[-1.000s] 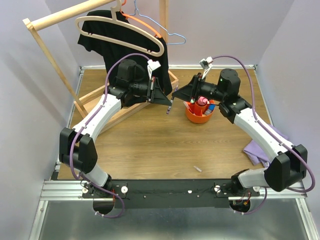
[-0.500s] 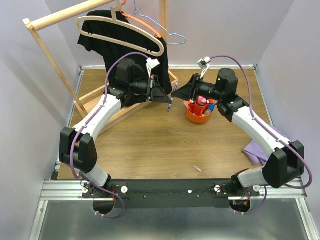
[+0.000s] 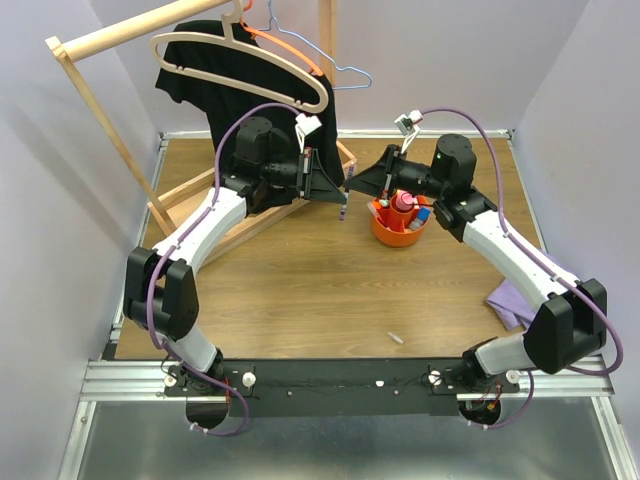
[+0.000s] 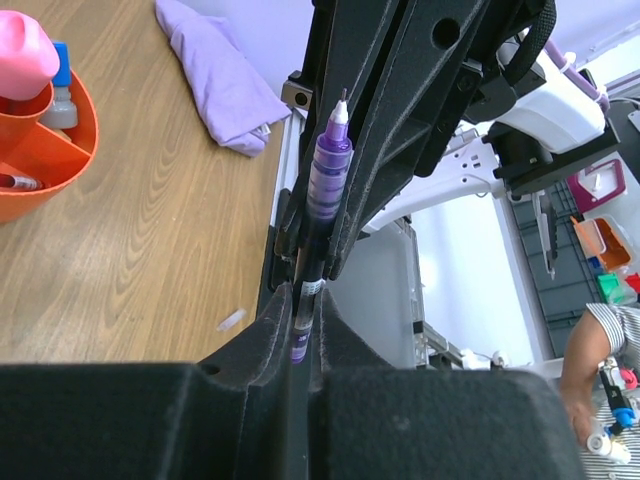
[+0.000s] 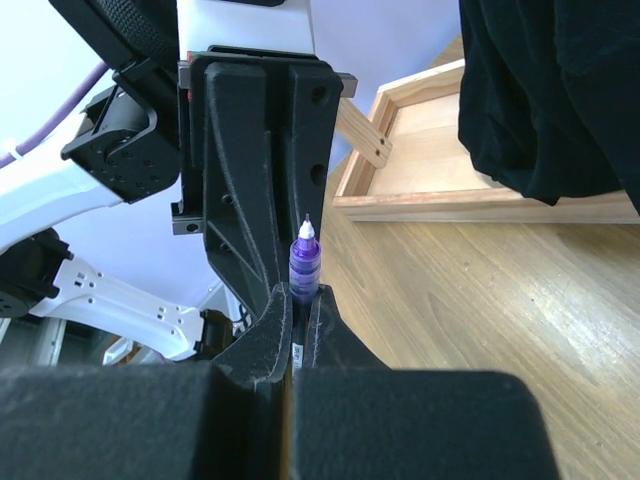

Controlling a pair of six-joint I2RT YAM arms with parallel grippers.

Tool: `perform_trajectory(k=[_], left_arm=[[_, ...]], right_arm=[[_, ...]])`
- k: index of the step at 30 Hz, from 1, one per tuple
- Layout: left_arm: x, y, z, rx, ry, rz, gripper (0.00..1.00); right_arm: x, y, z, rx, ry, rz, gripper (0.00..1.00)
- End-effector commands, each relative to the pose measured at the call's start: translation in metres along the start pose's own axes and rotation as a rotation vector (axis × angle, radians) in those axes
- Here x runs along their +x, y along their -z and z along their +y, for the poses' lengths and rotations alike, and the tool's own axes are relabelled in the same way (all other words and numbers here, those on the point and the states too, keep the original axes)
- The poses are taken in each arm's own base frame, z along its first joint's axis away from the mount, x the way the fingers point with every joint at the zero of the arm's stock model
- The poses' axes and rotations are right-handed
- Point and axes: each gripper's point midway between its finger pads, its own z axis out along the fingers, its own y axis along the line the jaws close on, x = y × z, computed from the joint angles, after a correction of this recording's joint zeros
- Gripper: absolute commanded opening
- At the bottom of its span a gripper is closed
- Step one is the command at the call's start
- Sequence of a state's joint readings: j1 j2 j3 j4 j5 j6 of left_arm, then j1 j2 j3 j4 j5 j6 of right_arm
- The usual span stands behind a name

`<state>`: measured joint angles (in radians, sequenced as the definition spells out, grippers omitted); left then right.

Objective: Sort the stationery into containers
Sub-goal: Pick up the pen cap from the center of the board.

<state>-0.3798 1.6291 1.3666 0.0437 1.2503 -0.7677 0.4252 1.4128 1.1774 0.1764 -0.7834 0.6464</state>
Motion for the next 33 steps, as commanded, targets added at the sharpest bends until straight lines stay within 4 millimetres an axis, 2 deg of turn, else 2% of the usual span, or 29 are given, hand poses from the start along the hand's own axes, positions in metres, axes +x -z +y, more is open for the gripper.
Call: perform_trajectory(k=[1, 4, 10, 15, 21, 22, 23, 24, 25, 26, 27, 28, 30, 31, 32, 33], left_arm=[[0.000, -0.006, -0.006, 0.030, 0.011, 0.022, 0.23], [0.002, -0.010, -0.007, 0.036, 0.003, 0.034, 0.30], [0.006, -0.017, -0.012, 0.056, -0.010, 0.059, 0.32], [0.005, -0.018, -0.014, 0.063, -0.016, 0.060, 0.19], [0.007, -0.018, -0.012, 0.060, 0.006, 0.056, 0.09], [0.008, -0.018, -0.011, 0.058, 0.010, 0.056, 0.08], [0.007, -0.018, -0.010, 0.052, 0.013, 0.051, 0.06], [0.008, -0.018, -0.008, 0.049, 0.022, 0.052, 0.00], [0.009, -0.016, -0.008, 0.047, 0.013, 0.051, 0.00], [0.009, -0.014, -0.007, 0.042, 0.006, 0.051, 0.00], [0.013, -0.012, -0.001, 0.012, 0.045, 0.053, 0.00], [0.012, -0.008, 0.004, -0.010, -0.012, 0.047, 0.00], [0.022, -0.002, 0.017, -0.070, 0.020, 0.063, 0.00], [0.024, 0.000, 0.020, -0.089, 0.011, 0.067, 0.00], [0.025, 0.005, 0.028, -0.115, -0.036, 0.068, 0.00], [0.034, 0.009, 0.033, -0.144, -0.002, 0.085, 0.00]], right_arm=[[-0.013, -0.003, 0.005, -0.009, 0.047, -0.035, 0.01], [-0.013, -0.004, 0.004, -0.004, 0.041, -0.038, 0.01], [-0.011, -0.005, -0.001, 0.009, 0.025, -0.038, 0.01], [-0.011, -0.005, -0.003, 0.016, 0.022, -0.037, 0.01], [-0.007, -0.005, -0.008, 0.040, 0.014, -0.038, 0.01], [-0.007, -0.004, -0.012, 0.056, 0.012, -0.040, 0.09], [-0.006, -0.003, -0.021, 0.105, -0.004, -0.047, 0.21], [-0.009, 0.000, -0.021, 0.130, 0.002, -0.060, 0.46], [-0.010, 0.004, -0.024, 0.158, 0.032, -0.062, 0.53], [-0.006, 0.009, -0.026, 0.184, 0.039, -0.042, 0.59], [-0.008, 0.017, -0.018, 0.186, 0.072, -0.046, 0.62], [-0.005, 0.024, -0.017, 0.195, 0.129, -0.027, 0.68], [0.018, 0.039, -0.011, 0.188, 0.176, 0.064, 0.69], [0.021, 0.051, -0.002, 0.170, 0.287, 0.083, 0.69], [0.040, 0.060, -0.005, 0.180, 0.286, 0.148, 0.69], [0.052, 0.068, -0.002, 0.166, 0.321, 0.189, 0.69]])
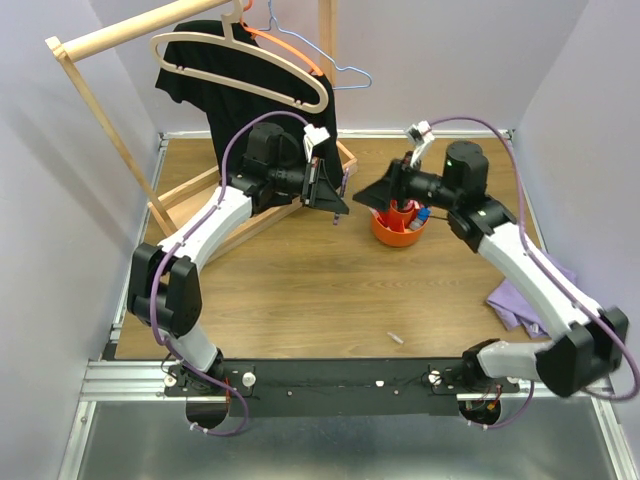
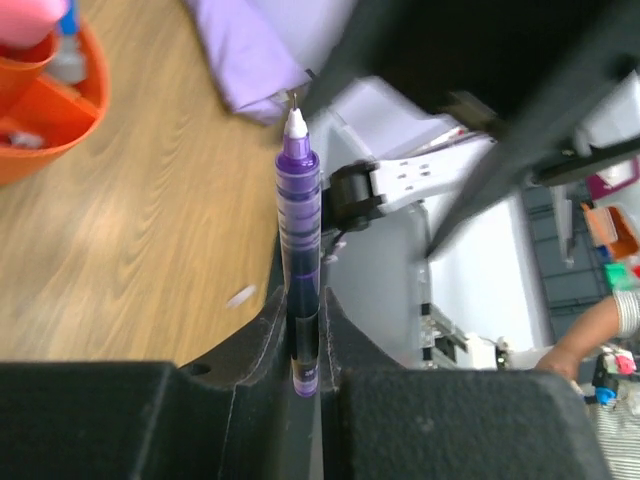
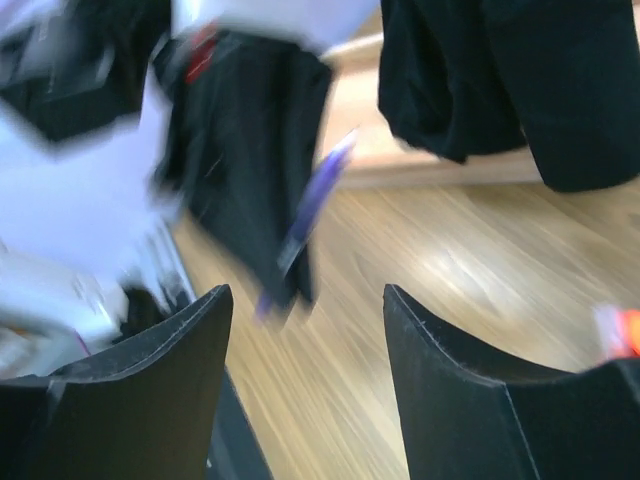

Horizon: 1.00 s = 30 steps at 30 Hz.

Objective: Sort the stationery into containers
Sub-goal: Pick up the pen cap from the center of the board.

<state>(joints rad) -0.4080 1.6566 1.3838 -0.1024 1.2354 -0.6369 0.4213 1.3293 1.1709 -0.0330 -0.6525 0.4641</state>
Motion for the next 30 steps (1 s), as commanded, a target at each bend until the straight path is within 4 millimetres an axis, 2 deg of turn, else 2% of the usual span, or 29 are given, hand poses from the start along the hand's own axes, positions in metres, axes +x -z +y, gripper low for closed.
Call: perform_trajectory(k=[1, 2, 4, 5, 7, 8, 9, 12, 13, 16, 17, 18, 23, 24, 30], left_arm=[[0.018, 0.021, 0.024, -0.161, -0.027, 0.028, 0.00], [0.019, 0.027, 0.031, -0.191, -0.086, 0.034, 0.00], [0.028, 0.037, 0.041, -0.277, -0.090, 0.056, 0.00], [0.032, 0.040, 0.044, -0.299, -0.104, 0.065, 0.00], [0.042, 0.048, 0.047, -0.346, -0.135, 0.088, 0.00], [0.045, 0.051, 0.052, -0.381, -0.138, 0.093, 0.00], [0.051, 0.054, 0.054, -0.396, -0.136, 0.105, 0.00], [0.067, 0.060, 0.062, -0.448, -0.120, 0.118, 0.00], [0.072, 0.062, 0.063, -0.457, -0.117, 0.121, 0.00], [0.073, 0.064, 0.062, -0.476, -0.122, 0.117, 0.00], [0.072, 0.065, 0.062, -0.481, -0.127, 0.114, 0.00], [0.072, 0.067, 0.063, -0.491, -0.152, 0.121, 0.00], [0.072, 0.074, 0.066, -0.510, -0.156, 0.112, 0.00], [0.071, 0.075, 0.066, -0.512, -0.154, 0.108, 0.00], [0.072, 0.079, 0.064, -0.525, -0.174, 0.096, 0.00]], right_arm=[[0.056, 0.059, 0.010, -0.019, 0.363, 0.191, 0.69], [0.080, 0.072, 0.008, -0.021, 0.358, 0.280, 0.68], [0.107, 0.087, 0.001, -0.047, 0.450, 0.377, 0.66], [0.127, 0.101, 0.001, -0.054, 0.441, 0.454, 0.65], [0.152, 0.115, -0.006, -0.088, 0.504, 0.548, 0.62], [0.174, 0.127, -0.010, -0.097, 0.470, 0.637, 0.61], [0.181, 0.132, -0.011, -0.134, 0.515, 0.671, 0.58], [0.198, 0.132, -0.030, -0.106, 0.524, 0.765, 0.55], [0.204, 0.132, -0.034, -0.129, 0.553, 0.797, 0.50], [0.238, 0.135, -0.044, -0.164, 0.570, 0.973, 0.47], [0.250, 0.138, -0.037, -0.211, 0.594, 1.025, 0.47], [0.261, 0.142, -0.039, -0.221, 0.611, 1.068, 0.48], [0.294, 0.144, -0.024, -0.318, 0.659, 1.160, 0.54], [0.296, 0.145, -0.033, -0.265, 0.679, 1.191, 0.54], [0.310, 0.150, -0.043, -0.223, 0.647, 1.277, 0.53]])
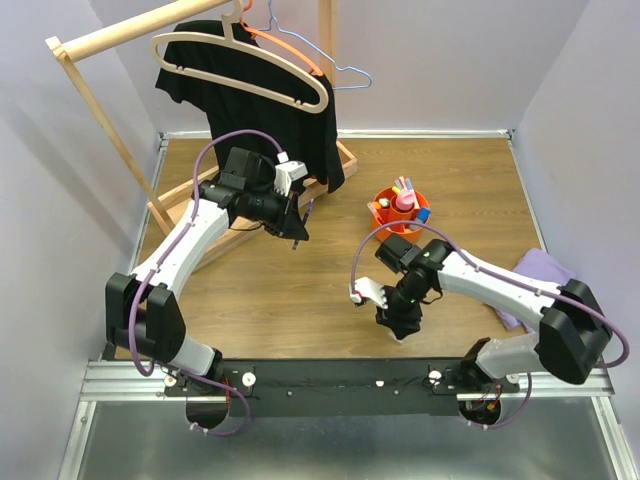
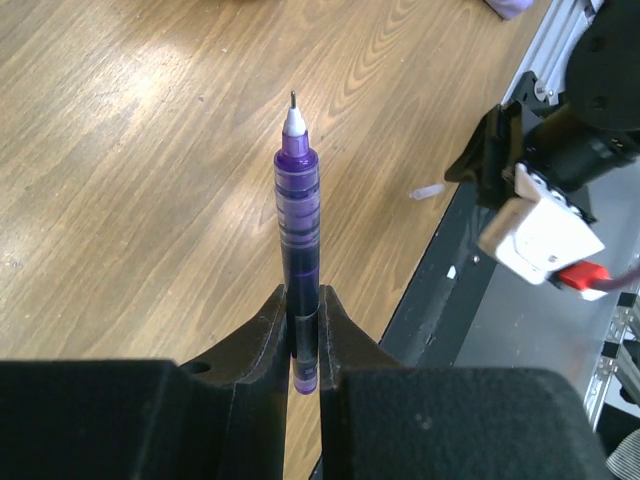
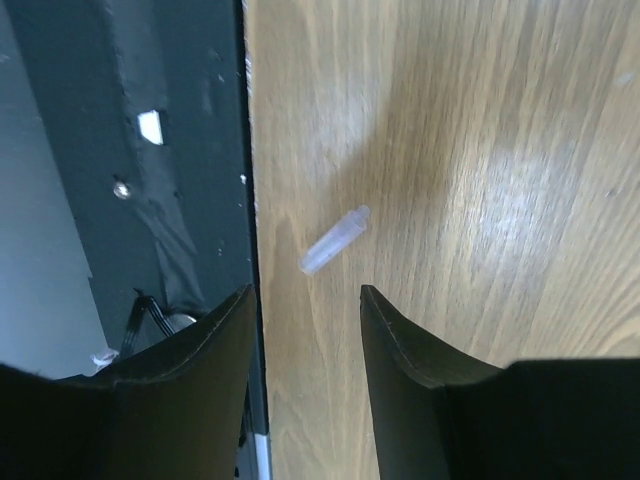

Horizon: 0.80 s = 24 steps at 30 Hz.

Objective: Sort the stationery into containers
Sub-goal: Pick up the pen cap from the center of the board.

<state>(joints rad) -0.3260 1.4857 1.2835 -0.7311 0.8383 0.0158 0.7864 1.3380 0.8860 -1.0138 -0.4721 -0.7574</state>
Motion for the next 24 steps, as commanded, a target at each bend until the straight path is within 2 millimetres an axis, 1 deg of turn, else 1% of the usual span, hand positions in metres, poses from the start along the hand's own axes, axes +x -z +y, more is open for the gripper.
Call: perform_trajectory(k=[1, 2, 3, 7, 13, 16, 19, 24], left_arm=[[0.001, 0.011, 0.000, -0.033, -0.030, -0.024, 0.00], [0.001, 0.011, -0.001, -0.031, -0.029, -0.026, 0.00], [0.002, 0.012, -0.001, -0.029, -0.027, -0.027, 0.00], [0.001, 0.013, -0.003, -0.024, -0.026, -0.040, 0.00], [0.002, 0.014, -0.002, -0.021, -0.010, -0.050, 0.00], [0.003, 0.014, -0.001, -0.021, -0.008, -0.050, 0.00], [0.003, 0.015, 0.000, -0.023, -0.003, -0.050, 0.00], [0.003, 0.015, 0.002, -0.019, -0.001, -0.056, 0.00]], right_arm=[[0.016, -0.008, -0.007, 0.032, -0.038, 0.088, 0.53], [0.014, -0.011, -0.010, 0.044, -0.033, 0.083, 0.52], [0.017, -0.014, -0.012, 0.045, -0.046, 0.100, 0.52], [0.018, -0.020, -0.015, 0.042, -0.058, 0.104, 0.49], [0.009, -0.023, -0.016, 0.027, -0.053, 0.099, 0.46], [0.012, -0.031, -0.014, -0.001, -0.063, 0.135, 0.46], [0.011, -0.035, -0.011, -0.024, -0.059, 0.157, 0.46], [0.008, -0.042, -0.008, -0.014, -0.034, 0.175, 0.43]])
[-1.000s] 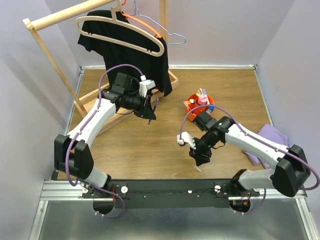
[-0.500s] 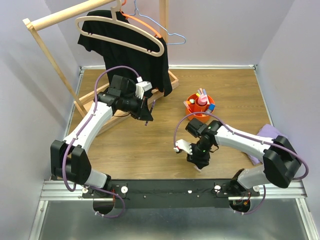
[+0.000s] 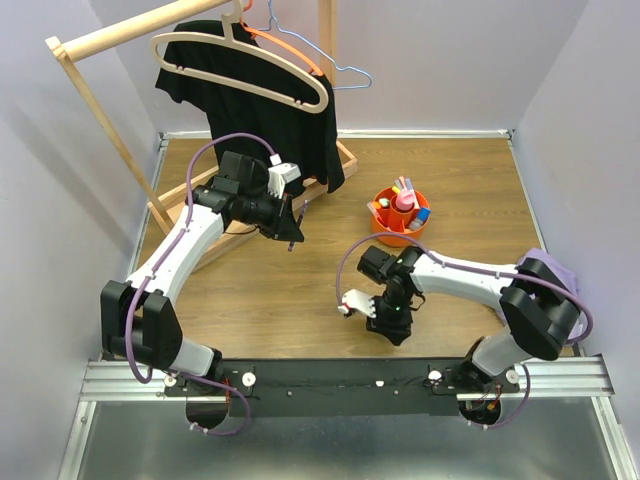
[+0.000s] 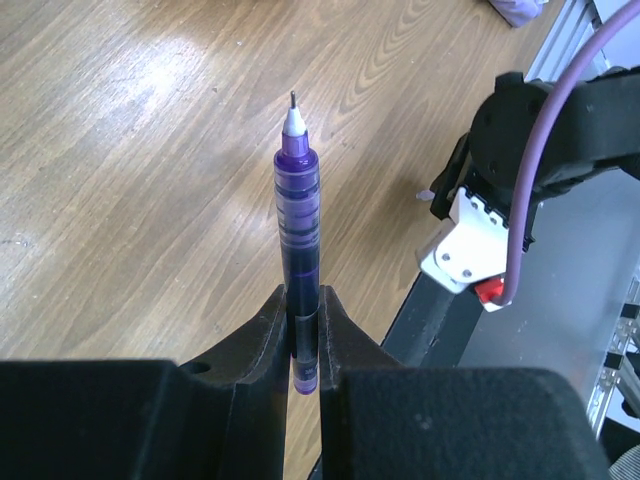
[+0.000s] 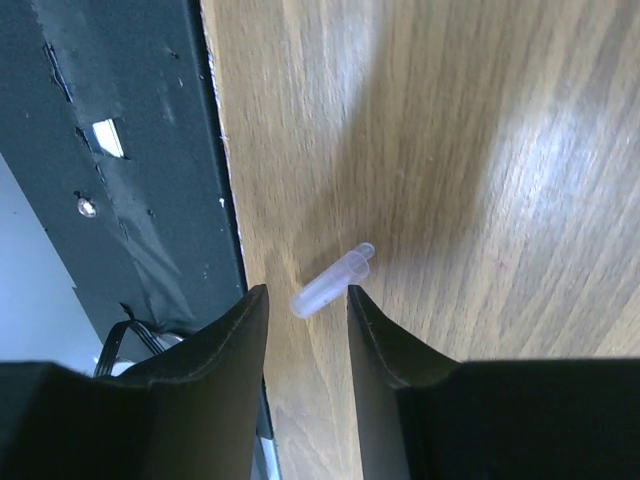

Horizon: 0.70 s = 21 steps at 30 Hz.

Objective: Sort the stationery into containers
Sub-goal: Pick up the pen cap from the center of the board.

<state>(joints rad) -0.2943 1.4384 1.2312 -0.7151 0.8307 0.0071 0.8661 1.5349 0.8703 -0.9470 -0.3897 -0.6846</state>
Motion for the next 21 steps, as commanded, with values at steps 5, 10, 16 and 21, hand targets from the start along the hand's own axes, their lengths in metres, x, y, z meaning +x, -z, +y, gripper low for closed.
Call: perform_trajectory(k=[5, 10, 16, 21], left_arm=[[-0.005, 0.006, -0.002, 0.009, -0.021, -0.041, 0.00], [-0.005, 0.006, 0.001, 0.010, -0.014, -0.043, 0.00], [-0.008, 0.006, 0.003, 0.015, 0.023, -0.056, 0.00], [-0.008, 0.005, 0.005, 0.018, 0.032, -0.057, 0.00]], right_arm=[[-0.011, -0.006, -0.007, 0.078, 0.024, 0.024, 0.40], [-0.004, -0.014, -0.009, 0.104, 0.026, 0.064, 0.36], [0.005, -0.019, -0.010, 0.130, 0.034, 0.091, 0.29], [0.013, -0.021, -0.015, 0.150, 0.108, 0.119, 0.20]])
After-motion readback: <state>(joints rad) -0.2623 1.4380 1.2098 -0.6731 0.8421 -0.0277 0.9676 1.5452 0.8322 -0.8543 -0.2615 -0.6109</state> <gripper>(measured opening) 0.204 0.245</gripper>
